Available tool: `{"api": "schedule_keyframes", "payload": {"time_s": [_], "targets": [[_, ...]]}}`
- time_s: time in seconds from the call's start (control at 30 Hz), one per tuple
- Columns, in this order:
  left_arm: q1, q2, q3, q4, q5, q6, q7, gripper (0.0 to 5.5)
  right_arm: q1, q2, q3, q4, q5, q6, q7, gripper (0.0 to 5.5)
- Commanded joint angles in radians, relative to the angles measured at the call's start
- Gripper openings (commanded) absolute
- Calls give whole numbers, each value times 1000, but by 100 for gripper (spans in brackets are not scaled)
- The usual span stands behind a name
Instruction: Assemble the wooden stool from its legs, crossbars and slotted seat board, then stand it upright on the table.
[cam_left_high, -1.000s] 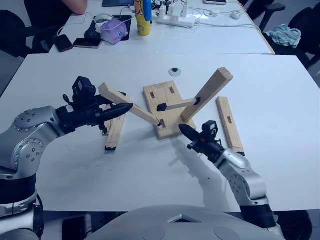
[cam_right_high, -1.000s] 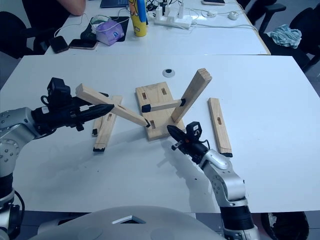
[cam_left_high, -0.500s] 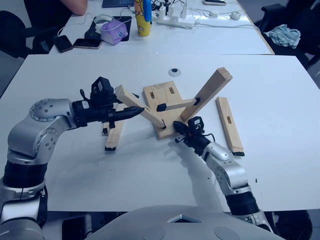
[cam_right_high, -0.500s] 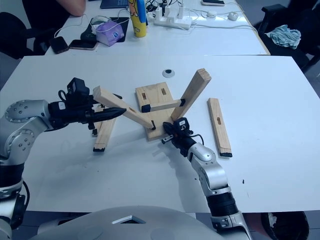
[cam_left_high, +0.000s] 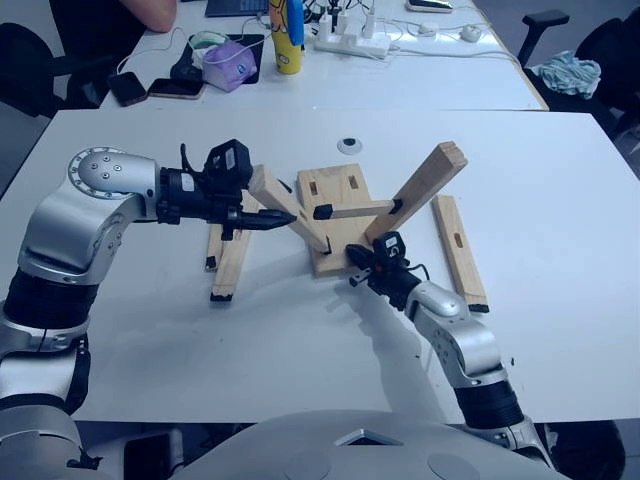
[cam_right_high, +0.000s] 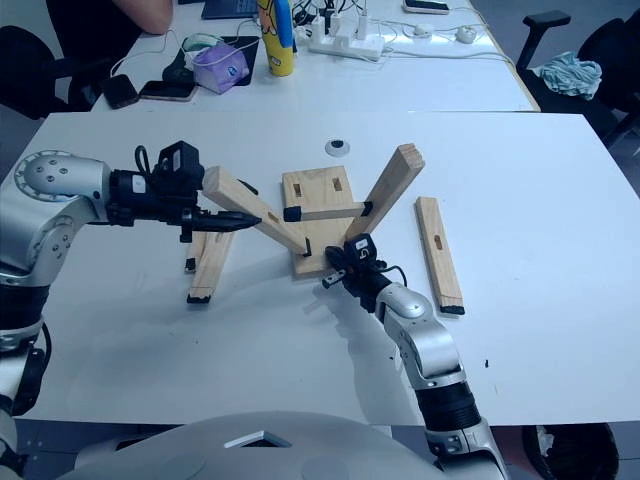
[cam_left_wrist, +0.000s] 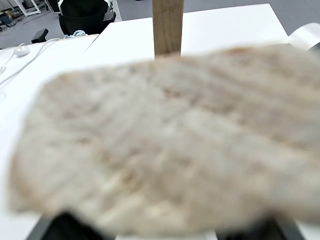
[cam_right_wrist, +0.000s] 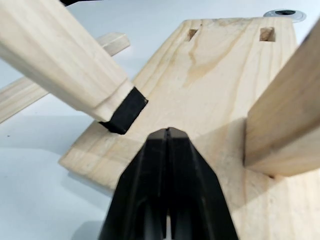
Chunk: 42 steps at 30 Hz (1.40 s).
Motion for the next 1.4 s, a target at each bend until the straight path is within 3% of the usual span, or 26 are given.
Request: {"api": "schedule_keyframes", "payload": {"time_s": [0.03, 0.27, 0.77, 0.93, 1.07, 1.23, 1.4], "targets": [[9, -56, -81, 9, 46, 38, 23, 207, 64, -25, 41, 80, -17, 134, 2, 0], [-65, -122, -108, 107, 68, 37, 10, 207, 68, -36, 65, 76, -12, 151, 18, 0], [-19, -206, -163, 250, 111, 29, 15, 207, 61, -66, 93, 68, -15, 140, 42, 0], [-19, -209, -166, 269, 115, 31, 10, 207, 98, -51, 59, -65, 75, -4, 130, 0], [-31, -203, -164, 270, 110, 43, -1, 207, 119, -47, 6, -261, 197, -9, 171, 0], [-37, -184, -161, 265, 101, 58, -22, 207, 42, 17, -91, -461, 310, 42, 50, 0], [-42, -177, -174, 257, 98, 69, -38, 207, -16, 36, -81, -522, 234, 20, -65, 0]]}}
